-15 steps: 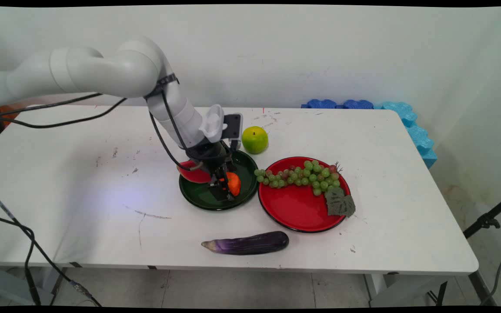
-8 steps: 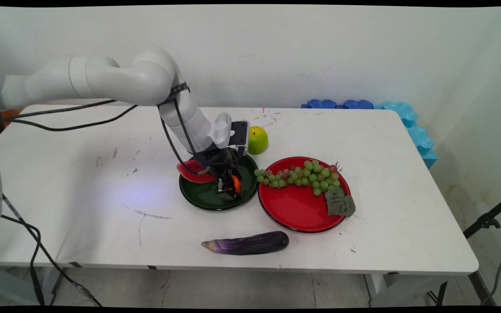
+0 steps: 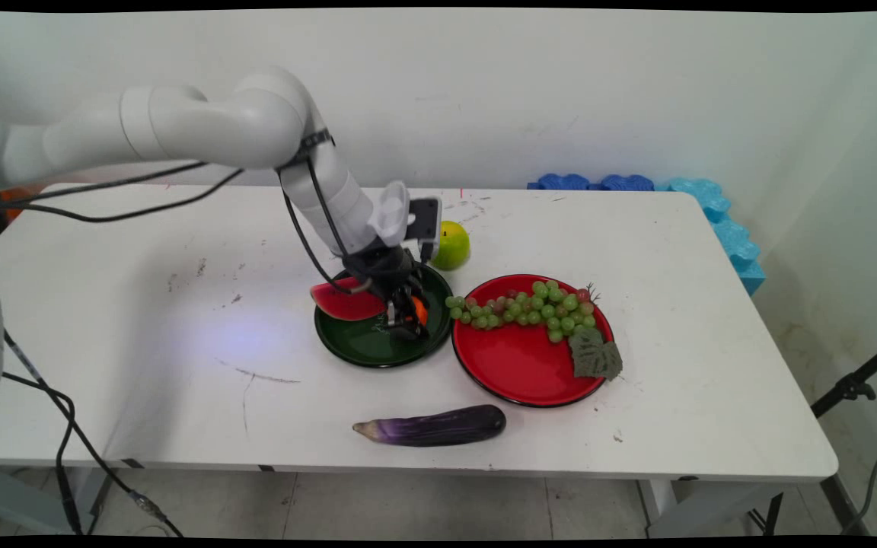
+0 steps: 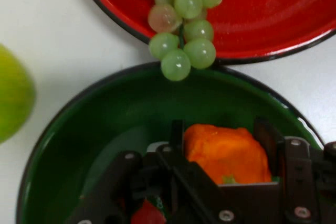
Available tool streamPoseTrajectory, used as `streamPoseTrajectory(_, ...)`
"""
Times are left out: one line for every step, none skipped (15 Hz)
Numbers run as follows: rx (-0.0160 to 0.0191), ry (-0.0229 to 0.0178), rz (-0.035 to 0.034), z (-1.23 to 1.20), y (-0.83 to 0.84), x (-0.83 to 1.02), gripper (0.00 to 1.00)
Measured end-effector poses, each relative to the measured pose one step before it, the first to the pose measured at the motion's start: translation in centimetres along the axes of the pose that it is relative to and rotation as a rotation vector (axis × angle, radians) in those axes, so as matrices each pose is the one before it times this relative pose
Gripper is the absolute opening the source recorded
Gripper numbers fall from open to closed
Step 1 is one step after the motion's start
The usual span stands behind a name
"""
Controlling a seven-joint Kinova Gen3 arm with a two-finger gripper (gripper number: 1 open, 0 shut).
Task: Place the picked object on the table
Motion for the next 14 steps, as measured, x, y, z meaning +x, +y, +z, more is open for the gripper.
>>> streamPoseTrajectory(0.00193,0.00713,-0.0049,-1.139,0.02,0.383,0.0)
streamPoseTrajectory(0.00166,0.00928,-0.00319,-1.276,0.071,0.452,0.0)
streamPoseTrajectory(0.001,0.00861,-0.00256,-1.122,0.109,0.373,0.0)
streamPoseTrajectory(-0.00027,0.00629,-0.00259,-0.771,0.125,0.243,0.0)
streamPoseTrajectory(-0.00058,0.00958,-0.00546,-1.113,0.205,0.354,0.0)
streamPoseTrajectory(-0.00168,0.00726,-0.00714,-0.723,0.188,0.246,0.0)
streamPoseTrajectory(-0.00375,0.00965,-0.01073,-0.929,0.311,0.356,0.0)
streamPoseTrajectory(-0.00623,0.01155,-0.01748,-0.964,0.462,0.353,0.0)
streamPoseTrajectory(-0.00663,0.01021,-0.0184,-0.769,0.541,0.286,0.0)
streamPoseTrajectory(-0.00622,0.00679,-0.01384,-0.488,0.539,0.189,0.0)
streamPoseTrajectory(-0.0061,0.00665,-0.01626,-0.352,0.628,0.132,0.0)
streamPoseTrajectory(-0.00496,0.00533,-0.0158,-0.148,0.628,0.028,0.0)
streamPoseTrajectory(-0.00368,0.00228,-0.01152,0.042,0.54,-0.04,0.0)
streamPoseTrajectory(-0.00211,0.00199,-0.0139,0.219,0.572,-0.162,0.0)
